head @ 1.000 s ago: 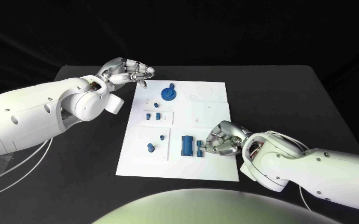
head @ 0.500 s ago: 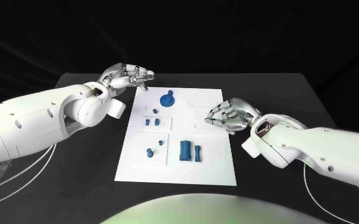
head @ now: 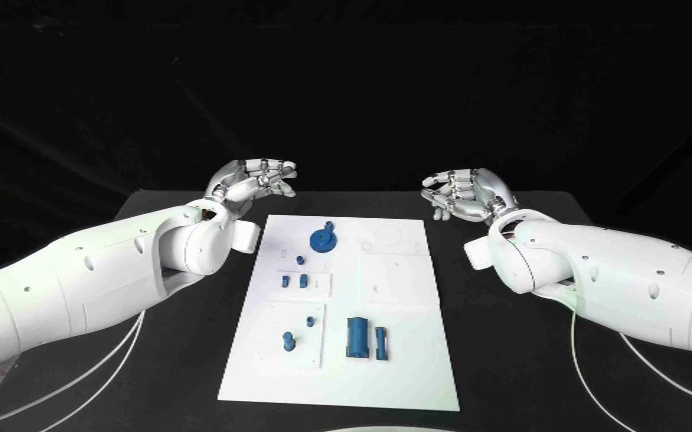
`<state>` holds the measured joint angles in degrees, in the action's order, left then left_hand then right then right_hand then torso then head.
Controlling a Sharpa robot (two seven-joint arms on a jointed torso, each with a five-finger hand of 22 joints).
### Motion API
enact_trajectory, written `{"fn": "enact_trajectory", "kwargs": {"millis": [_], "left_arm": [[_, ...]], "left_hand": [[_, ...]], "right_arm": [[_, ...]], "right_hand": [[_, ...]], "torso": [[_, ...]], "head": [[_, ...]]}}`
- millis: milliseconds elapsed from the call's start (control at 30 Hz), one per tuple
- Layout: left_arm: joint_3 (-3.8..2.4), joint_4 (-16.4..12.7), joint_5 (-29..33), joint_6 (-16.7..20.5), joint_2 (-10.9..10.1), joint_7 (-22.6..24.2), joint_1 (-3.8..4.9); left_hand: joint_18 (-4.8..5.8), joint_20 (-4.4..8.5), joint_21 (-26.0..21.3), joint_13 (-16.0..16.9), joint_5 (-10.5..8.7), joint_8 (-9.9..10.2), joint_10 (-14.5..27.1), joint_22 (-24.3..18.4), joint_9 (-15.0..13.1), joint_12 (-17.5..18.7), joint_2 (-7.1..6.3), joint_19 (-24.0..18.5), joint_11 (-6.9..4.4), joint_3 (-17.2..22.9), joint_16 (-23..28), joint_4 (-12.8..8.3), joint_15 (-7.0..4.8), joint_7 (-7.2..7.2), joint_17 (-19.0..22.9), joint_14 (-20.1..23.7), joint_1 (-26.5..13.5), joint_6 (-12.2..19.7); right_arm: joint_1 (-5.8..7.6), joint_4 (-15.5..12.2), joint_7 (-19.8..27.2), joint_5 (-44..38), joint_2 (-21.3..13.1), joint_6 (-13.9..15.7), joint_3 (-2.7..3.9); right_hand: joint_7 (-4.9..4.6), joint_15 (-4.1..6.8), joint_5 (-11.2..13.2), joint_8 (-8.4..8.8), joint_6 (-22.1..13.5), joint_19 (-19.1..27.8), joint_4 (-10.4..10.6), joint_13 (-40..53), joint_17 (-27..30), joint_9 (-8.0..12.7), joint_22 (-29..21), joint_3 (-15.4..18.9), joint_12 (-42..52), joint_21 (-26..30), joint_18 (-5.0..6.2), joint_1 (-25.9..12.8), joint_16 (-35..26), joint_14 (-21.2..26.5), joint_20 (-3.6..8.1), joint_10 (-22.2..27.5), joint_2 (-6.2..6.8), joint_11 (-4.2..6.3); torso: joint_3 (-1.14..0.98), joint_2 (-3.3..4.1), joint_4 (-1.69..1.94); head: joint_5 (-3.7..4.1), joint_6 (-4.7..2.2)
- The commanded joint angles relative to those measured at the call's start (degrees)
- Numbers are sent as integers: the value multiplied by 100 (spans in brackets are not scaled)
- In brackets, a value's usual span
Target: Assemble the parts on the task board
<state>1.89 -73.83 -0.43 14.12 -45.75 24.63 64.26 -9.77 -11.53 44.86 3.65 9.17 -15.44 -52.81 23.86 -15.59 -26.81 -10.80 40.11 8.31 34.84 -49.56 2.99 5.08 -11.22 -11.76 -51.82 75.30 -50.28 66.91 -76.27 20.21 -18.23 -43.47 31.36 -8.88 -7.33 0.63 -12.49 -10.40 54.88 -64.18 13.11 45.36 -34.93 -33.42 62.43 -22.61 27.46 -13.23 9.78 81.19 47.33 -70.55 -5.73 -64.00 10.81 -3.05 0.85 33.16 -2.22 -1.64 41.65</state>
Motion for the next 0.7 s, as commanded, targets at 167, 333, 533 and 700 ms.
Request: {"fn": "enact_trajectory", "kwargs": {"millis": [167, 333, 533, 700], "left_arm": [[-7, 5, 45, 113, 40, 58, -17], [-33, -230, 45, 533, 50, 124, -74], [-93, -759, 44, 1478, 71, 274, -202], [-139, -1167, 43, 2205, 88, 390, -301]], "left_hand": [[977, 1153, -4486, -365, -917, 1544, 5281, -2386, 1559, 2681, 1080, -4011, -831, -3484, 4956, -299, -508, 1122, 1176, 5182, -2813, 5028], [977, 1153, -4486, -365, -917, 1544, 5281, -2386, 1559, 2681, 1080, -4011, -831, -3484, 4956, -299, -508, 1122, 1176, 5182, -7530, 5028], [977, 1153, -4486, -365, -917, 1544, 5281, -2386, 1559, 2681, 1080, -4011, -831, -3484, 4956, -299, -508, 1122, 1176, 5182, -7530, 5028], [977, 1153, -4486, -365, -917, 1544, 5281, -2386, 1559, 2681, 1080, -4011, -831, -3484, 4956, -299, -508, 1122, 1176, 5182, -7530, 5028]], "right_arm": [[-33, 27, 135, 172, 43, 53, 51], [-196, -328, 344, 592, 1, 364, 263], [-505, -1000, 741, 1387, -79, 953, 667], [-636, -1283, 908, 1722, -112, 1201, 837]], "right_hand": [[733, -63, 1249, 1040, -5488, 6418, -1311, -4536, 3493, 3342, -6243, 2261, -2746, 1323, -978, -2992, -4733, 2918, 573, 6400, -1081, 305], [733, -63, 1249, 1040, -5488, 6418, -1311, -4536, 3493, 3342, -6243, 2261, -2746, 1323, -978, -4001, -4733, 7055, 573, 6400, -1081, 305], [733, -63, 1249, 1040, -5488, 6418, -1311, -4536, 3493, 3342, -6243, 2261, -2746, 1323, -978, -8119, -4733, 7055, 573, 6400, -1081, 305], [733, -63, 1249, 1040, -5488, 6418, -1311, -4536, 3493, 3342, -6243, 2261, -2746, 1323, -978, -8119, -4733, 7055, 573, 6400, -1081, 305]], "torso": [[-8, -19, 14], [-33, -77, 82], [-72, -169, 189], [-84, -196, 220]], "head": [[6, -81], [57, -291], [139, -623], [163, -721]]}}
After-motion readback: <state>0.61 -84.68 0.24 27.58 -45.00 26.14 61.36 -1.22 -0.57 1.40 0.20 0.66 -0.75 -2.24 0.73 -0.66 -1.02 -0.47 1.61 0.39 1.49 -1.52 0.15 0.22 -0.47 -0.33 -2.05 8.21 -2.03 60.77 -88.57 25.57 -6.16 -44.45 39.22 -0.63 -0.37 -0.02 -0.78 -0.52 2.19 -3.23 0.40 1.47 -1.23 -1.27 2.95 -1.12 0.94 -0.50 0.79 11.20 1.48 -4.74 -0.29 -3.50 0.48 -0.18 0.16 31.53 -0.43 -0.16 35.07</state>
